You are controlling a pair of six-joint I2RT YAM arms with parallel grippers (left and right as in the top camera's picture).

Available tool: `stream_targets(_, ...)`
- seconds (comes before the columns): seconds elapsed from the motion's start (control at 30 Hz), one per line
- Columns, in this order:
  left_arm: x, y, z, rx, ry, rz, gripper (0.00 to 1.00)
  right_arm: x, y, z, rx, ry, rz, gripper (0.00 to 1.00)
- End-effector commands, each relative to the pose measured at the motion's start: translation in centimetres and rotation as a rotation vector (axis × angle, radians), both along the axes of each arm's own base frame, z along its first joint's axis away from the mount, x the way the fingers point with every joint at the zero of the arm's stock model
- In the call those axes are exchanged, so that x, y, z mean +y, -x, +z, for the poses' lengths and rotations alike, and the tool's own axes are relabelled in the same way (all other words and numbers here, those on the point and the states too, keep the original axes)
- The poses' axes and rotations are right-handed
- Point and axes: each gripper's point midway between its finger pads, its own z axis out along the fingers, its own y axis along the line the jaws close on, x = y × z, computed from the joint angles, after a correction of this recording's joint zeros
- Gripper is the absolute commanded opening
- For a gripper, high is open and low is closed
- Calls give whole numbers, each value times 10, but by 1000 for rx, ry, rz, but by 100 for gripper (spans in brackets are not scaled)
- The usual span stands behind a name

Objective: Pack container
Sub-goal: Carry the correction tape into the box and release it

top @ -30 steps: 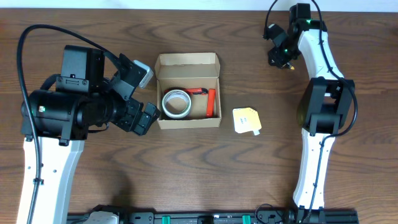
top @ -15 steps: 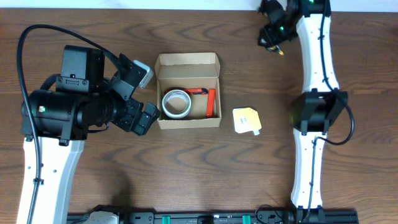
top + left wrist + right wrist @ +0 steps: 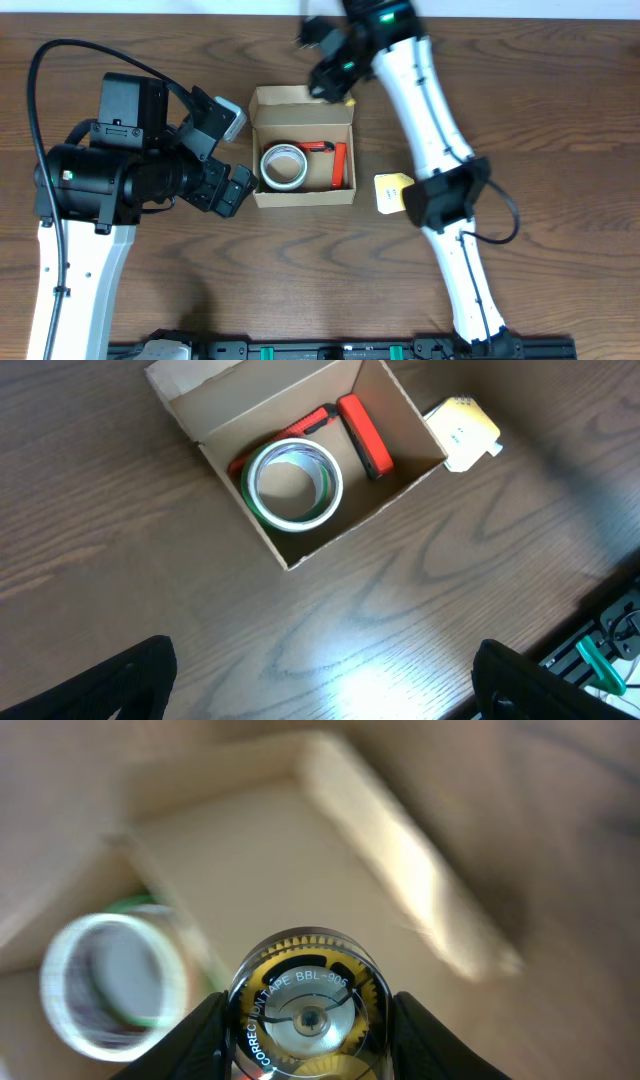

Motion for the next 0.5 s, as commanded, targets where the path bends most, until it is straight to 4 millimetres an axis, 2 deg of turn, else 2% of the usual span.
stream_targets(0.0, 1, -1, 4, -15, -4, -2, 95, 24, 22, 13, -5, -6, 47, 33)
stream_targets(0.13, 1, -1, 4, -15, -4, -2, 95, 31, 33, 34, -72, 39, 63, 34)
stream_targets(0.27, 1, -1, 4, -15, -4, -2, 95, 25, 42, 55, -96, 39, 61, 34)
stream_targets(0.47, 1, -1, 4, -15, -4, -2, 95, 8, 58, 57, -102, 72, 47, 35)
